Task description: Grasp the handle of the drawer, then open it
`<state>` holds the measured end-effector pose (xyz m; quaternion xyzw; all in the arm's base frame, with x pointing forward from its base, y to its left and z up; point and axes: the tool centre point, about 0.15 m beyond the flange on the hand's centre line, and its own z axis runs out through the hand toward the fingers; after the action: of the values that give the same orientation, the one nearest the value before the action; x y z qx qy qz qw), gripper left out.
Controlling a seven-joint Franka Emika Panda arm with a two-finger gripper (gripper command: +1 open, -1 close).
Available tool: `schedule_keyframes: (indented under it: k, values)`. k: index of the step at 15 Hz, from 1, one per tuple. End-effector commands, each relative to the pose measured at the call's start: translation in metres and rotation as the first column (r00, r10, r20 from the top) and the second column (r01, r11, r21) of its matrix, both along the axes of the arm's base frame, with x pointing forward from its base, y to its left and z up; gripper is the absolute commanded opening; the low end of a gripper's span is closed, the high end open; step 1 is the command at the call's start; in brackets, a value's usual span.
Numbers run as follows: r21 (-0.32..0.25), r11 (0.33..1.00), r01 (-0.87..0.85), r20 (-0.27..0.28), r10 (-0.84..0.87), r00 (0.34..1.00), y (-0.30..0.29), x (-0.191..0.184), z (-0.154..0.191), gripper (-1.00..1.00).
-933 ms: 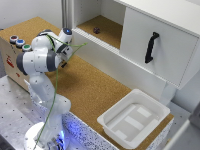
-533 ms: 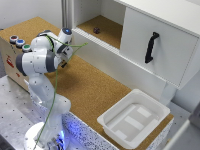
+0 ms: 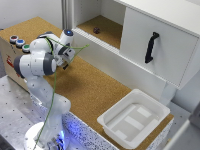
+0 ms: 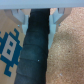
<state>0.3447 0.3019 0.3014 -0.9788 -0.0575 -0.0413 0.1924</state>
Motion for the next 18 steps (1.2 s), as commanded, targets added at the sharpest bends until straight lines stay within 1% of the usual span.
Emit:
schedule_keyframes:
  k: [1, 8, 15, 18]
  values:
    - [0.02, 1.0, -0.011, 0.002, 0.011, 1.0, -0.046, 0.006, -0.024, -1.0]
    - [0.022, 1.0, 0.012, -0.002, -0.012, 1.0, -0.082, 0.015, -0.029, -1.0]
    - [0.013, 0.998, 0.062, 0.002, -0.062, 0.998, -0.124, 0.021, -0.028, -1.0]
    - [0.006, 0.996, 0.088, -0.007, -0.088, 0.996, -0.138, 0.022, -0.03, -1.0]
